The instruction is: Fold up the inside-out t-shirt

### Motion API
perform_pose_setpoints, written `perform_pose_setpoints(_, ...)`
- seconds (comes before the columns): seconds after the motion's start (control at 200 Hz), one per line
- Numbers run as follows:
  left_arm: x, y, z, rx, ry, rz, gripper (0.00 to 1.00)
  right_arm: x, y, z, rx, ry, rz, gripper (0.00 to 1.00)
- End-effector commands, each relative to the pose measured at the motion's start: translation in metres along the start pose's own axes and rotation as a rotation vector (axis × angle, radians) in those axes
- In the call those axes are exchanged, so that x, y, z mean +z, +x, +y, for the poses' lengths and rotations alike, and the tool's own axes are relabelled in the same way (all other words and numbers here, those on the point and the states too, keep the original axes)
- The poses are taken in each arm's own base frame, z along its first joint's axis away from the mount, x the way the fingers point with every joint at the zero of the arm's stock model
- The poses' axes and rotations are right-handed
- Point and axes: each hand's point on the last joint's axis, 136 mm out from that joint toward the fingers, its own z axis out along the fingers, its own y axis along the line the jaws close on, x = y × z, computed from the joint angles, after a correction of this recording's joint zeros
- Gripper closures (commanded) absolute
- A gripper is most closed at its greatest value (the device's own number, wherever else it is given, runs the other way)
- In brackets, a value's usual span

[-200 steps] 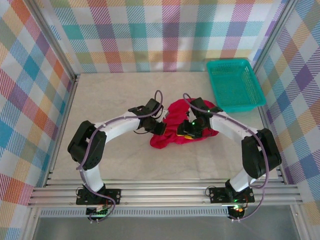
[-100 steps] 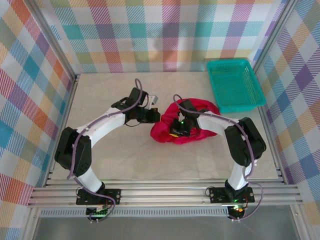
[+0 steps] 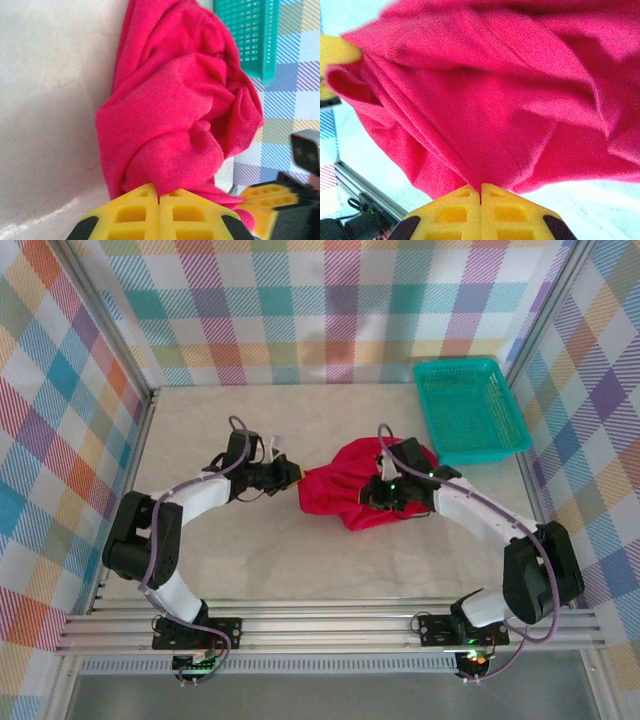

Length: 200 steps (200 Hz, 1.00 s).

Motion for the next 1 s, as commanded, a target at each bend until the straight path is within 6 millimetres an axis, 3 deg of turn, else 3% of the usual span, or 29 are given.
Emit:
perform_pose_setpoints(0.0, -0.005, -0.029, 0.009, -0.015, -0.001, -0.115, 0.86, 0.013, 0.019, -0.021, 0.050, 0.035, 0.080, 1.00)
perform_pose_setpoints(0.04, -0.007, -0.027, 0.010, 0.001, -0.020, -0.108, 0.68, 0.016, 0.019, -0.019, 0.055, 0.018, 0.089, 1.00)
perform_pose_setpoints(0.065, -0.010, -0.027, 0.010, 0.019, -0.034, -0.109, 0.63, 0.016, 0.018, -0.016, 0.055, 0.005, 0.090, 1.00)
perform_pose_setpoints(0.185, -0.032, -0.021, -0.003, 0.154, -0.119, -0.112, 0.46, 0.017, 0.013, -0.006, 0.059, -0.038, 0.086, 1.00)
perform_pose_setpoints(0.275, -0.040, -0.010, -0.019, 0.238, -0.152, -0.088, 0.40, 0.015, 0.008, -0.001, 0.059, -0.049, 0.078, 1.00)
perform_pose_setpoints(0.39, -0.024, 0.019, -0.036, 0.259, -0.143, 0.001, 0.38, 0.014, 0.006, 0.000, 0.057, -0.048, 0.073, 1.00)
perform_pose_setpoints(0.465, -0.008, 0.041, -0.036, 0.236, -0.125, 0.063, 0.38, 0.015, 0.005, 0.001, 0.060, -0.048, 0.073, 1.00)
perform_pose_setpoints(0.82, 0.002, 0.097, -0.002, 0.265, -0.247, 0.250, 0.39, 0.017, -0.003, 0.005, 0.055, -0.043, 0.075, 1.00)
perform_pose_setpoints(0.995, 0.013, 0.110, 0.014, 0.256, -0.286, 0.296, 0.38, 0.018, -0.005, 0.006, 0.060, -0.051, 0.075, 1.00)
